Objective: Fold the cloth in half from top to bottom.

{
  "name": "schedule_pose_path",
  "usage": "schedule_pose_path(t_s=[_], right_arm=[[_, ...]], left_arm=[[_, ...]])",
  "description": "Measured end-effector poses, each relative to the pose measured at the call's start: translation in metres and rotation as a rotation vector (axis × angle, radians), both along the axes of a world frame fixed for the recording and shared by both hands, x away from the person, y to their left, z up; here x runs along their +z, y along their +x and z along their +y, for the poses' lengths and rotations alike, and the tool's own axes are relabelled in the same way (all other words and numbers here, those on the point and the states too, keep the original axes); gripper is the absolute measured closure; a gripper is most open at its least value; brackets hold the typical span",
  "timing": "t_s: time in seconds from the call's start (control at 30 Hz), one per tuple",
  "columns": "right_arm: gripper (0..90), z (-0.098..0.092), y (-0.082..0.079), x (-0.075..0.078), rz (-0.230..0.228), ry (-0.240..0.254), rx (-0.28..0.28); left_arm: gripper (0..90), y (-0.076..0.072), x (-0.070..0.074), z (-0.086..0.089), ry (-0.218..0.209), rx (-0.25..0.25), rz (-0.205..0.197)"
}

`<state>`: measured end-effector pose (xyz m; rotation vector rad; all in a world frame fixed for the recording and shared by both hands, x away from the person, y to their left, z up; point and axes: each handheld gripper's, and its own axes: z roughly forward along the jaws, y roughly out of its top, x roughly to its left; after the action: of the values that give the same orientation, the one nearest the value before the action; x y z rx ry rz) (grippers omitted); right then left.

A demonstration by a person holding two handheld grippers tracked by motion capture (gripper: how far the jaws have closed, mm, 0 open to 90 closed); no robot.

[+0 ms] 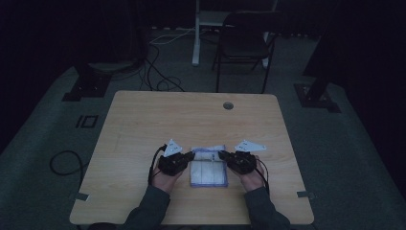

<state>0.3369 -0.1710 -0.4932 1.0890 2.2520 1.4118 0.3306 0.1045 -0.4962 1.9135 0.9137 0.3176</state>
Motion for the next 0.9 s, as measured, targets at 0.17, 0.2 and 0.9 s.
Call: schedule_pose_path(t_s=[0.17, 0.2, 0.9], right_arm=[[85.0, 0.0, -0.002, -0.003, 0.007, 0.001, 0.0], [85.0, 0.0, -0.003, -0.004, 0.009, 0.001, 0.0], [84.5, -0.004, -0.014, -0.018, 0.044, -0.007, 0.002]], left_arm=[[85.9, -0.002, -0.003, 0.0, -0.001, 0.001, 0.007], [85.8, -0.002, -0.004, 0.0, -0.002, 0.001, 0.008], [83.5, -0.012, -0.019, 0.001, -0.012, -0.015, 0.044]])
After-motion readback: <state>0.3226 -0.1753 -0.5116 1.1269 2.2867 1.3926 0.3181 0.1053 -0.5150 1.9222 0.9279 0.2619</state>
